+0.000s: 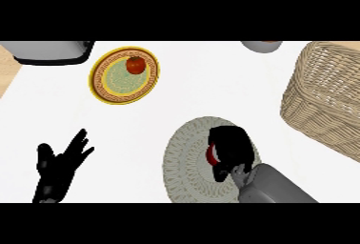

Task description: Pick the can from the placemat and place it in the basket

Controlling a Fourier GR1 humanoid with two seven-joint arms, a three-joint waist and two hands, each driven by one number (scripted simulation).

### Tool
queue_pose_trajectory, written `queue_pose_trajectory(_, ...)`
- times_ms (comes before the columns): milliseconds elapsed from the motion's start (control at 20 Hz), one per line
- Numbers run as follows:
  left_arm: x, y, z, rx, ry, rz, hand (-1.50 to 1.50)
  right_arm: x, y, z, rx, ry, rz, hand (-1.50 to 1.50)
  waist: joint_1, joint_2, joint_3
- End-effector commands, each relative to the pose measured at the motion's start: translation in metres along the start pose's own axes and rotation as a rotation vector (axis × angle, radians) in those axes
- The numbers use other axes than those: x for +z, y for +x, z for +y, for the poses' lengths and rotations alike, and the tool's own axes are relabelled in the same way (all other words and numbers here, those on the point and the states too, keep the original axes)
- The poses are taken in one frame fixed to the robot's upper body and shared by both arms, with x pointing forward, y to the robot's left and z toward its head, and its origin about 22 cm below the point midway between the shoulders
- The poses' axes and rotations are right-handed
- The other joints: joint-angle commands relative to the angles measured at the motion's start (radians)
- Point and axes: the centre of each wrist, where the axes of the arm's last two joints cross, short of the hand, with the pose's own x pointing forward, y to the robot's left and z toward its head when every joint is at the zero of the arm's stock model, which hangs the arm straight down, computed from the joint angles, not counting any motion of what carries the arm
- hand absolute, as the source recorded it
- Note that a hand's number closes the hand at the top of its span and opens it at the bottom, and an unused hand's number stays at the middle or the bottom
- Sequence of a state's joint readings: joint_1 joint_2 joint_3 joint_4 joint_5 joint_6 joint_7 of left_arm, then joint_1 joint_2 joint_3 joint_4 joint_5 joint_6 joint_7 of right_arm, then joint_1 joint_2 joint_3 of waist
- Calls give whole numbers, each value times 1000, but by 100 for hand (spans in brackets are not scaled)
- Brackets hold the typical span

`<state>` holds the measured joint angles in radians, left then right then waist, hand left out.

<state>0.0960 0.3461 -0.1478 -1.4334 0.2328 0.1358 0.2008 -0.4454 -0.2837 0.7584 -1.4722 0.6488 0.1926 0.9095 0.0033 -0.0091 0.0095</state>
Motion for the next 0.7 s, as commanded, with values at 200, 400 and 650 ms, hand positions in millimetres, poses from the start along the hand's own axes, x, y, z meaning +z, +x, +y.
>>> queue_pose_trajectory(200,9,-45,-4,-5,-17,108,0,-15,2,5,22,-15,56,150,2,11,-10)
queue_pose_trajectory(400,6,-16,-8,-20,15,84,0,-29,18,16,-122,-33,320,150,5,12,-9)
queue_pose_trajectory(650,-3,-16,0,-7,-4,100,0,-42,20,-17,-143,-215,405,150,-4,11,-10)
